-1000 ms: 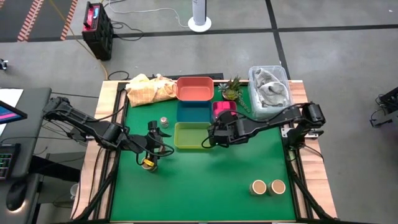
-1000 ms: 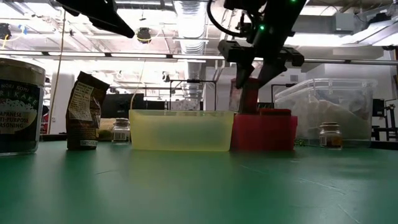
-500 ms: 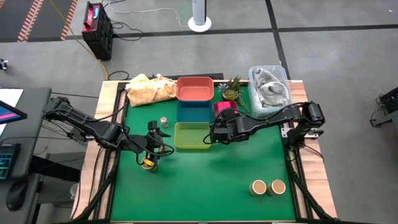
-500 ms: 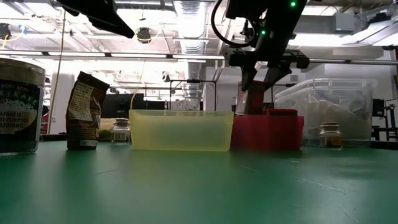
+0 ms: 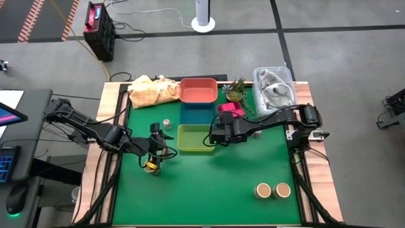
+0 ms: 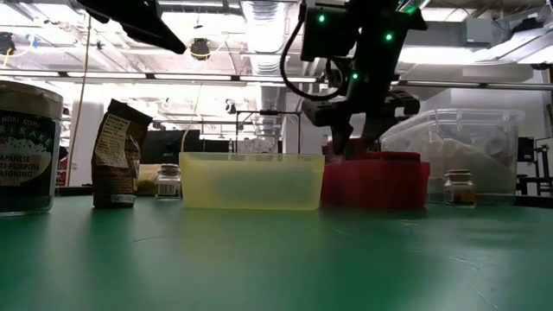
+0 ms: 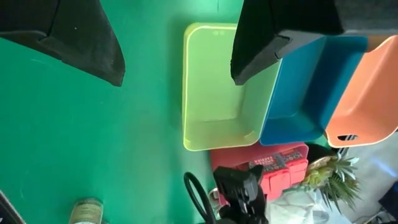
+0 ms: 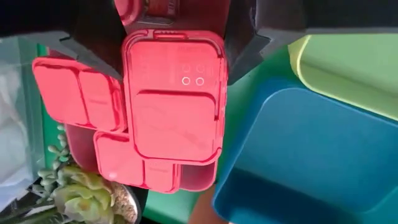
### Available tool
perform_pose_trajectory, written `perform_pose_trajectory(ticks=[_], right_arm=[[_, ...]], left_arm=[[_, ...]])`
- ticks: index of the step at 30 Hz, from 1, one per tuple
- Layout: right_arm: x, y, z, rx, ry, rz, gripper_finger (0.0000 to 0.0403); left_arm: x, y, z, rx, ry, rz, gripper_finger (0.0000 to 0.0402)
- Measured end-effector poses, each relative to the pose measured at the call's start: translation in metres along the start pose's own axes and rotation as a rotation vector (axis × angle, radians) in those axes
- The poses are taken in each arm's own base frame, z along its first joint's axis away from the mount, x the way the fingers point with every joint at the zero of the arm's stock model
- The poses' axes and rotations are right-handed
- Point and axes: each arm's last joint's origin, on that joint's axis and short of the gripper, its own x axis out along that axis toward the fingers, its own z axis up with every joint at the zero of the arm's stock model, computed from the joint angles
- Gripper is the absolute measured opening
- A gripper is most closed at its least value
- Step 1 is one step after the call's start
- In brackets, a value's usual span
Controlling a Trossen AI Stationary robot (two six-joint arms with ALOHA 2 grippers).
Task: Sort spices by type
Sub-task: Put the red seasoning can into the red bin
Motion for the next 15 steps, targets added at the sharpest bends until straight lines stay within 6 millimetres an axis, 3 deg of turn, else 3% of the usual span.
perform_pose_trajectory(ticks=[8,15], right_arm=[[-0.002,0.002,0.003,-0.020,-0.005,0.023,0.0299],[-0.019,-0.001,0.019,-0.091,0.038,-0.004,0.0327]], left_arm=[[0.000,0.000,0.000,-0.001,0.000,0.000,0.0278],[0.000,0.000,0.000,-0.001,0.000,0.000,0.0278]])
